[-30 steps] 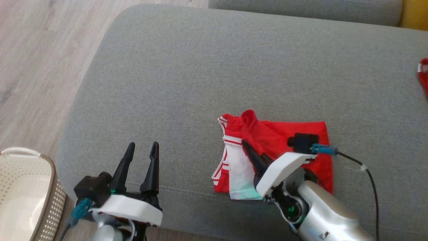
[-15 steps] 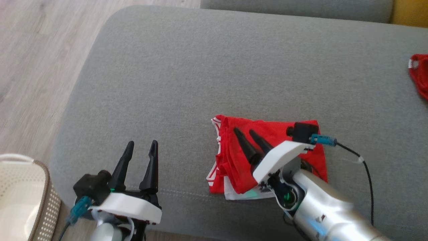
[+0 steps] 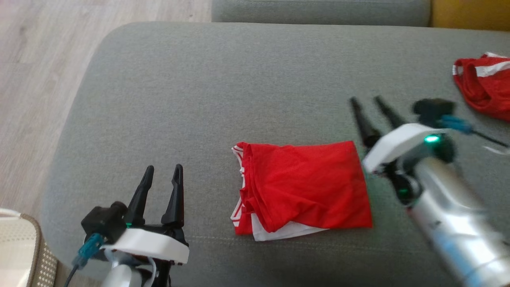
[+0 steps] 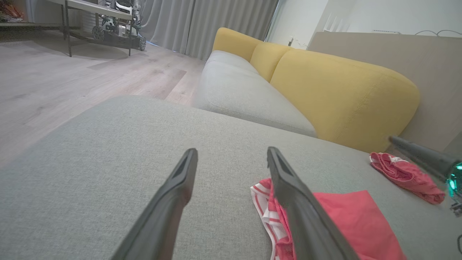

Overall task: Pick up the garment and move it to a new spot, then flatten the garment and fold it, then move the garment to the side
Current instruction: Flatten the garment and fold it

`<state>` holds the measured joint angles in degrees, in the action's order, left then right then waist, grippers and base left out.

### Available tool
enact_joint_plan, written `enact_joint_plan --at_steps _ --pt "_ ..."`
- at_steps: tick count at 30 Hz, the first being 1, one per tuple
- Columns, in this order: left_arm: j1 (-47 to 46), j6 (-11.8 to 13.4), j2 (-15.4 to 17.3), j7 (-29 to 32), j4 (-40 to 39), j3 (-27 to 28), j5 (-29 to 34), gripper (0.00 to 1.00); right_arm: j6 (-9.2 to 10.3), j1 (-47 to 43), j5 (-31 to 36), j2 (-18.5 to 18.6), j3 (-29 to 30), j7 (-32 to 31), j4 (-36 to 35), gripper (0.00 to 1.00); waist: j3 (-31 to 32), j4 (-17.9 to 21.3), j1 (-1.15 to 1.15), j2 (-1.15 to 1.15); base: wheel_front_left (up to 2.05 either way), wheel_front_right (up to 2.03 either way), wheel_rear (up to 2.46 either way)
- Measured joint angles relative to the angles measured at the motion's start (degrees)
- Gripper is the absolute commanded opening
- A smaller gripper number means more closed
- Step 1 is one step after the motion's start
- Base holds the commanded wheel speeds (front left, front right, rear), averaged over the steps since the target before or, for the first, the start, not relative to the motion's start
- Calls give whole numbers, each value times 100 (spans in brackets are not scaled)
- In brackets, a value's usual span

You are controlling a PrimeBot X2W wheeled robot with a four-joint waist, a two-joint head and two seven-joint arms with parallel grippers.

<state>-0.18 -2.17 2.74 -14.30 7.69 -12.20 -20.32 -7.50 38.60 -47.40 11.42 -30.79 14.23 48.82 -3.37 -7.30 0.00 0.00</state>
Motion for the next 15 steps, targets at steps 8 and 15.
enact_joint_plan --at_steps 8,15 --pt "-3 -1 0 0 -60 58 0 100 0 -1469 2435 167 1883 22 -1956 100 -49 210 0 0 0 0 0" --pt "-7 -2 0 0 -145 122 -112 100 0 -2571 3430 -400 2887 23 -3145 100 -84 268 0 0 0 0 0"
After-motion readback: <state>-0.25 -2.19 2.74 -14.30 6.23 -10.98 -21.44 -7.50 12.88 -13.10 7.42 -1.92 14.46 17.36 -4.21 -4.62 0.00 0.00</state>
